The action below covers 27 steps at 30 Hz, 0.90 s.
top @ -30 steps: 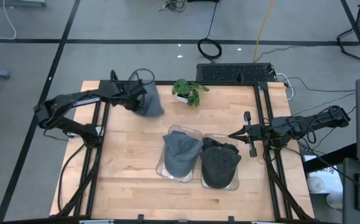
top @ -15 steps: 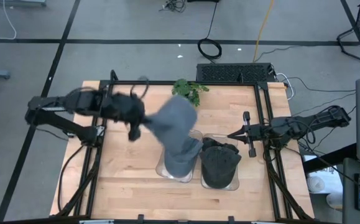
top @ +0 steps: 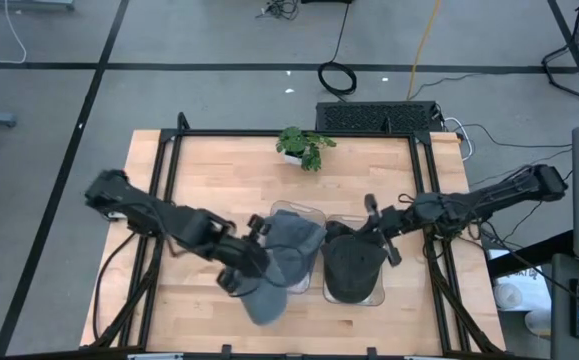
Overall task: Pick & Place hat
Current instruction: Put the gray cap into the left transparent bin
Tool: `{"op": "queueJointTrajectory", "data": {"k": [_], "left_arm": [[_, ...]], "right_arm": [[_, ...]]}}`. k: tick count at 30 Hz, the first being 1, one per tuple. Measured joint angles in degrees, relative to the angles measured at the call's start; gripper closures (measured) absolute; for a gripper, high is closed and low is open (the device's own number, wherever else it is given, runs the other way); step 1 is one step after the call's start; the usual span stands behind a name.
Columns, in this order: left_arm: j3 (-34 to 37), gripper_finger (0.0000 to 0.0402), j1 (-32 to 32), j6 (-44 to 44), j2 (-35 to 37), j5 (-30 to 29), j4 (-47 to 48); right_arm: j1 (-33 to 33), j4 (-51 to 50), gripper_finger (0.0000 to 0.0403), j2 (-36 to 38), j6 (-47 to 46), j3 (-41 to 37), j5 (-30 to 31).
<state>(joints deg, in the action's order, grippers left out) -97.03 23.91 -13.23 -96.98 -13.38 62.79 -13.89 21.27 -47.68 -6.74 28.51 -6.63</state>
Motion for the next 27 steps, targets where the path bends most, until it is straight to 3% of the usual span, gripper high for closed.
{"op": "queueJointTrajectory", "data": {"k": [2, 5, 9, 12, 17, 21, 24, 27], "left_arm": [[-5.64, 0.0396, 0.21, -0.46, -4.31, -2.9, 5.74], [-14.32, 0.0392, 0.23, -1.51, -10.17, -5.13, 14.0], [-24.34, 0.0389, 0.28, -2.24, -15.38, -5.84, 21.31], [-29.74, 0.0396, 0.36, -3.23, -17.51, -6.55, 22.65], [-33.04, 0.039, 1.7, -6.01, -17.8, -9.94, 22.25], [-33.07, 0.0396, 2.58, -7.34, -17.82, -10.69, 19.75], [-33.07, 0.039, 3.41, -8.4, -17.82, -11.85, 18.88], [-33.07, 0.0394, 4.23, -8.8, -17.84, -11.76, 18.41]], "right_arm": [[0.02, 7.13, 0.0398, -3.9, 1.31, 0.04, -4.67], [-0.57, 14.01, 0.0375, -9.18, 6.49, 0.04, -6.52], [-2.37, 18.52, 0.0326, -16.29, 13.48, 0.02, -2.19], [-3.17, 22.97, 0.0288, -21.16, 10.98, 0.05, 0.63], [-2.23, 28.71, 0.0234, -26.46, -2.48, 3.85, -0.87], [-1.44, 28.0, 0.0202, -29.64, -11.93, 7.62, -11.31], [-2.11, 28.68, 0.0187, -31.97, -8.89, 9.16, -15.6], [-3.41, 29.33, 0.0184, -33.7, 3.17, 9.38, -13.1]]}}
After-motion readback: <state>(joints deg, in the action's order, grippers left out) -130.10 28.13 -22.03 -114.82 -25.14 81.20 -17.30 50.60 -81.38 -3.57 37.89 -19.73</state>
